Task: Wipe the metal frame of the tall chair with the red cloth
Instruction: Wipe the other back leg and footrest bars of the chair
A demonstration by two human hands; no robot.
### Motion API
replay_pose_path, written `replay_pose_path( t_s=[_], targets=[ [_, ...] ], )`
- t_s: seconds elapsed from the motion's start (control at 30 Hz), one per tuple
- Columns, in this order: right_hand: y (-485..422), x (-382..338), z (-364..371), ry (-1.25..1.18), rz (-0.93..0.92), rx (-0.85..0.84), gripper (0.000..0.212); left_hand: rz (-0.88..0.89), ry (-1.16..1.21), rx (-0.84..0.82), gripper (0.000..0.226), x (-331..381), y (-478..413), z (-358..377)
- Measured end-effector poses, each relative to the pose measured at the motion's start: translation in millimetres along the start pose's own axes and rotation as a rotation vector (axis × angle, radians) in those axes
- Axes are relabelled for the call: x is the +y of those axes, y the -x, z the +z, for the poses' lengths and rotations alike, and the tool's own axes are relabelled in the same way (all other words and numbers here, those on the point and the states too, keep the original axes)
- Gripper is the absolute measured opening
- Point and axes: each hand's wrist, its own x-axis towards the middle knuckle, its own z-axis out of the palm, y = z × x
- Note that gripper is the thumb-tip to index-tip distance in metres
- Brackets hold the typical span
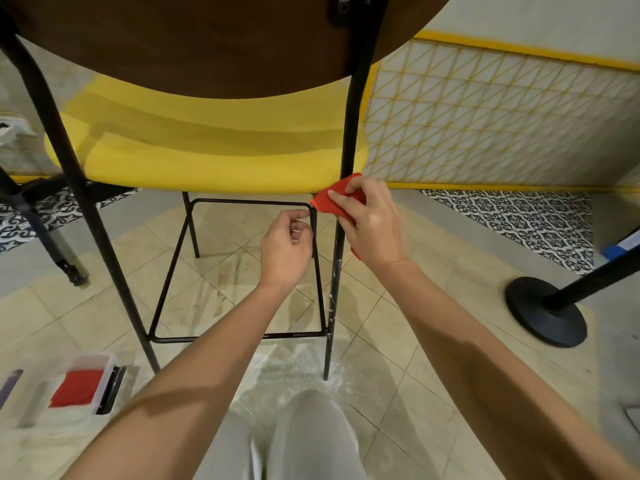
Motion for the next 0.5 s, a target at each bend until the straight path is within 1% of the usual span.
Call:
replay_pose_path(
  t_s=[0.17, 0.3, 0.5],
  targets=[
    [15, 6, 7, 0.099, -0.070, -0.106, 0.022, -0.009, -0.010, -0.008, 0.024, -5, 0, -2],
    [35, 9, 15, 0.138, -0.079, -0.218, 0.029, -0.021, 0.001, -0.024, 0.024, -7, 2, 0],
    [52, 8, 22, 0.164, -0.056, -0.278, 0.026, -0.005, -0.018, -0.031, 0.025, -6, 3, 0]
  ],
)
